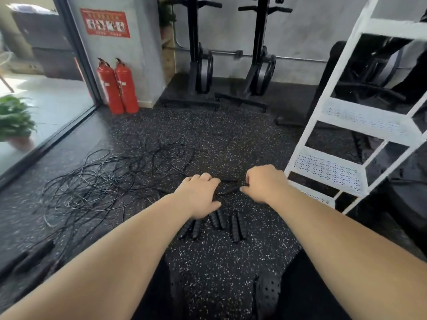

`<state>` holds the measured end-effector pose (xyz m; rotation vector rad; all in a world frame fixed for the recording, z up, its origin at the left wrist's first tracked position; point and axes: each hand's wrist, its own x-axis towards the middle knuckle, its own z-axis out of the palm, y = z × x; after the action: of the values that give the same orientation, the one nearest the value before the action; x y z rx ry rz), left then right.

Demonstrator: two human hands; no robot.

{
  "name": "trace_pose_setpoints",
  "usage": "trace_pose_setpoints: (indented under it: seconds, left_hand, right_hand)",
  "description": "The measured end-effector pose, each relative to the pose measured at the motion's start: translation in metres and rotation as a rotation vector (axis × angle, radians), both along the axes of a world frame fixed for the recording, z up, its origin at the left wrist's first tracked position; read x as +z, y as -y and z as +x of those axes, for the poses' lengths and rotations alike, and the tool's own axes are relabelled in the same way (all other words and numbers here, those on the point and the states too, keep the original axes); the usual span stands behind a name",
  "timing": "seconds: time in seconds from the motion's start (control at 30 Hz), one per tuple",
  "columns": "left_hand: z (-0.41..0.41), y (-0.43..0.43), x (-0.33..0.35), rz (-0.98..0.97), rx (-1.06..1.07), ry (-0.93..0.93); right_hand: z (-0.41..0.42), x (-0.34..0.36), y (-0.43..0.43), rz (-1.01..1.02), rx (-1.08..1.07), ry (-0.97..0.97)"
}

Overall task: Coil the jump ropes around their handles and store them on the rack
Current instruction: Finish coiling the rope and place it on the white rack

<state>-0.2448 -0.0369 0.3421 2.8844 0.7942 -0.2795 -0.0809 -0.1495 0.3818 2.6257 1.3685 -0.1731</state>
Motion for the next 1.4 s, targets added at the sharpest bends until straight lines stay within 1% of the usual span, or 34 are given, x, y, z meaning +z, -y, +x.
trace_pose_setpoints:
  seconds: [0.27,0.47,0.6,0.77,0.87,1.0,1.17,1.3,1.4]
  left_hand:
    - [0.017,-0.053,-0.072,-0.134,0.059,-0.129]
    - [0.049,-0.093,-0.123,-0.250,0.105,-0.215]
    - [0.079,-0.114,-0.159,-0.306,0.141,-0.214]
    - [0.110,-0.125,-0.215,-0.390,0.172,-0.279]
    - [0.121,-0.126,-0.250,-0.434,0.193,-0.319]
    - [0.135,-0.120,-0.288,-0.491,0.194,-0.383]
    - [0.143,-0.113,-0.319,-0.538,0.194,-0.420]
    - [0.143,-0.114,-0.328,-0.548,0.196,-0.438]
    - [0.147,-0.114,-0.330,-0.554,0.197,-0.435]
  right_hand:
    - [0.036,-0.077,-0.054,-0.157,-0.040,-0.116]
    - [0.075,-0.140,-0.093,-0.251,-0.106,-0.204]
    - [0.097,-0.194,-0.113,-0.274,-0.159,-0.275]
    - [0.112,-0.275,-0.123,-0.292,-0.217,-0.385]
    - [0.117,-0.323,-0.121,-0.297,-0.295,-0.451]
    - [0.118,-0.379,-0.120,-0.280,-0.453,-0.537]
    - [0.117,-0.424,-0.120,-0.182,-0.596,-0.571]
    - [0.120,-0.437,-0.118,-0.193,-0.592,-0.486]
    - [0.122,-0.443,-0.115,-0.214,-0.592,-0.482]
